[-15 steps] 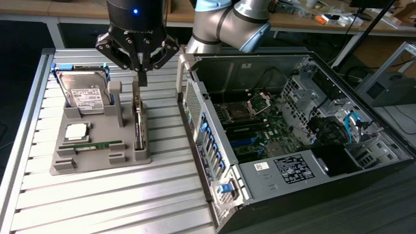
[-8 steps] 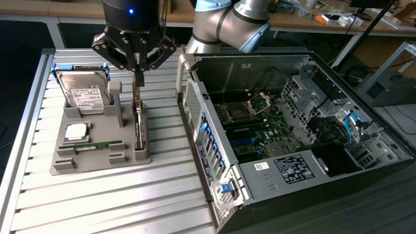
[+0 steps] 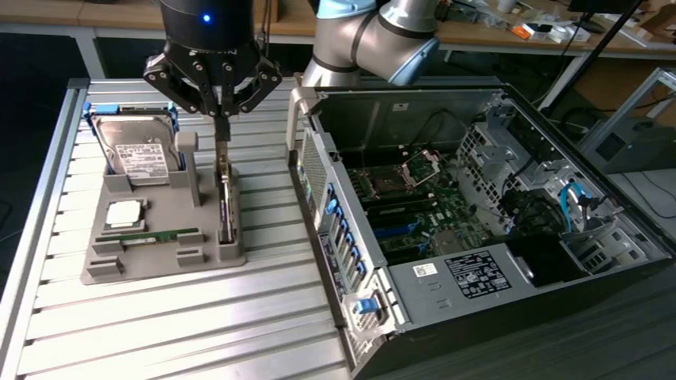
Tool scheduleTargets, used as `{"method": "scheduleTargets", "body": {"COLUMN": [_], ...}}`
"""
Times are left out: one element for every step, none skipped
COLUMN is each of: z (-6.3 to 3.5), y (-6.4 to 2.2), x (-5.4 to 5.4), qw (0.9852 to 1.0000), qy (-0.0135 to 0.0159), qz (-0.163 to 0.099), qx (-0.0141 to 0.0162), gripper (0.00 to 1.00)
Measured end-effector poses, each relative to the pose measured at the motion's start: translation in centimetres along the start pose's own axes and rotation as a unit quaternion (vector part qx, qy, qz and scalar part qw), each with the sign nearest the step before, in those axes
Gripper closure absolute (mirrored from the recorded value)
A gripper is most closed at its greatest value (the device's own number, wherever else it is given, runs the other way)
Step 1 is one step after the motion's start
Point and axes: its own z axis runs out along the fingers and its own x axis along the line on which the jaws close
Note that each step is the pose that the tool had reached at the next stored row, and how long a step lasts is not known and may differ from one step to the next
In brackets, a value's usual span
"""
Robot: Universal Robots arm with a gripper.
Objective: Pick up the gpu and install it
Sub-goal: 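Reach for the gpu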
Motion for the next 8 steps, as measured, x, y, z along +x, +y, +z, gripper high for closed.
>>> {"method": "scheduleTargets", "body": {"z": [0.0,0.0,0.0,0.0,-0.01,-0.01,-0.01,-0.01], "y": [-0.01,-0.01,-0.02,-0.02,-0.03,-0.04,-0.04,-0.05], "x": [0.08,0.15,0.22,0.29,0.42,0.5,0.55,0.65], "qw": [1.0,1.0,1.0,1.0,1.0,1.0,1.0,1.0], "qy": [0.0,0.0,0.0,0.0,0.0,0.0,0.0,0.0], "qz": [0.0,0.0,0.0,0.0,0.0,0.0,0.0,0.0], "qx": [0.0,0.0,0.0,0.0,0.0,0.0,0.0,0.0], "gripper": [0.89,0.89,0.89,0.89,0.89,0.89,0.89,0.89]}}
